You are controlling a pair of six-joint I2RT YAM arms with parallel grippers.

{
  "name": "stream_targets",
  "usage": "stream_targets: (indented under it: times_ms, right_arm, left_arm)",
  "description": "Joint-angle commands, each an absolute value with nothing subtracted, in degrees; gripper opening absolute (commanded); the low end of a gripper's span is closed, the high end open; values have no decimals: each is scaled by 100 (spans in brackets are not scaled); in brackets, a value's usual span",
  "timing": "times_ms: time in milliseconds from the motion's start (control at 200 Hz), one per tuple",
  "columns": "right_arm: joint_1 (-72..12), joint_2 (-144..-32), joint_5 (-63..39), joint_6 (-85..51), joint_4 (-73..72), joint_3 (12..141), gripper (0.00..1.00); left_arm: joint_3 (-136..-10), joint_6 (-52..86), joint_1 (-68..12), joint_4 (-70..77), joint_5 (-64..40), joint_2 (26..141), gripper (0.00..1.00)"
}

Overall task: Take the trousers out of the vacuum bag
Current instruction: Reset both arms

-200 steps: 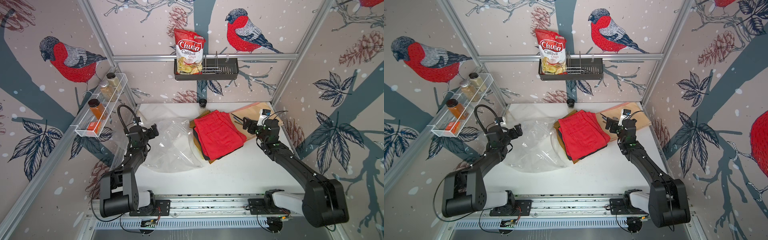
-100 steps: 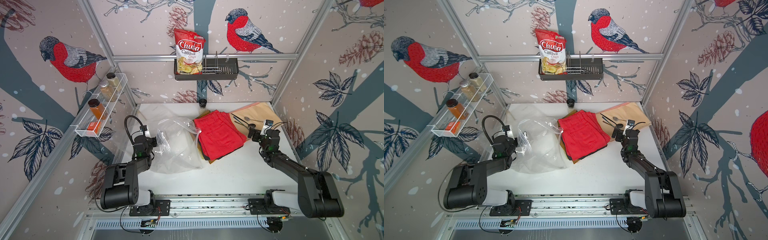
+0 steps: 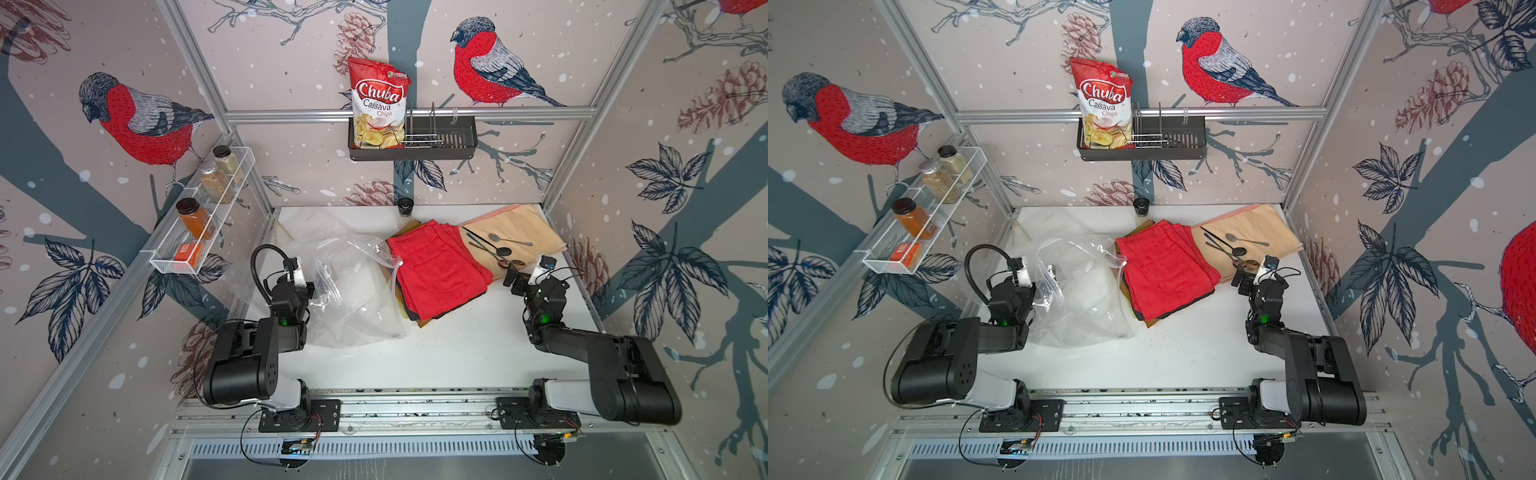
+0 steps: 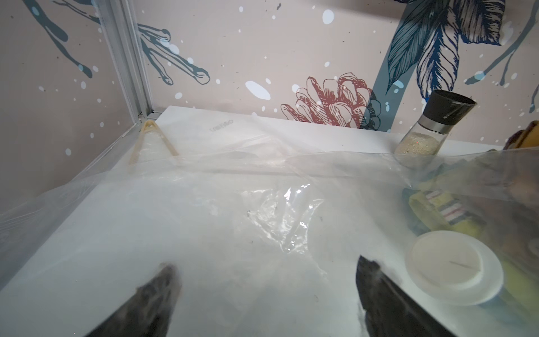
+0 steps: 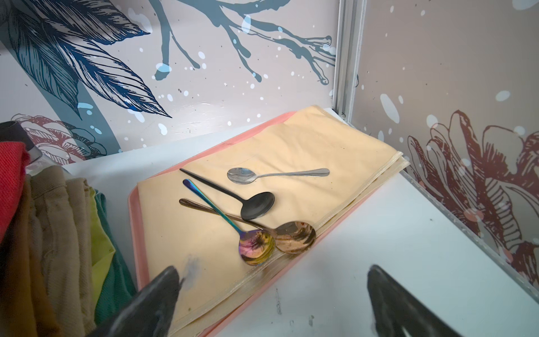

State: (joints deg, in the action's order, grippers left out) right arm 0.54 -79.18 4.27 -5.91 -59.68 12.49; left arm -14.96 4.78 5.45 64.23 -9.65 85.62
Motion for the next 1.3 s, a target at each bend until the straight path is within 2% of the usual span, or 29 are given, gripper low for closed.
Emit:
stream_targets:
  times_ms: [0,170,380,570,1296]
  right_arm:
    - [76,-8199,384,-501,-7292,1030,100]
    - [79,-8817,348,-518,-8300,821,100]
    - [88,-8772,256,-483,-8123,854,100]
    - [80,-8797,242,-450,-7642,1114,100]
    - [35,-8789,321,-422,-7657,1099,100]
  left_arm:
    - [-1492,211,423,6985,-748,8631,97]
    - [-1350,221,426,7230,-695,8639,97]
    - [-959,291,430,8266,-659,8947,98]
    - [-1121,237,406,7849,-596,8898,98]
    - [-1166,202,347,7779,-484,8903,98]
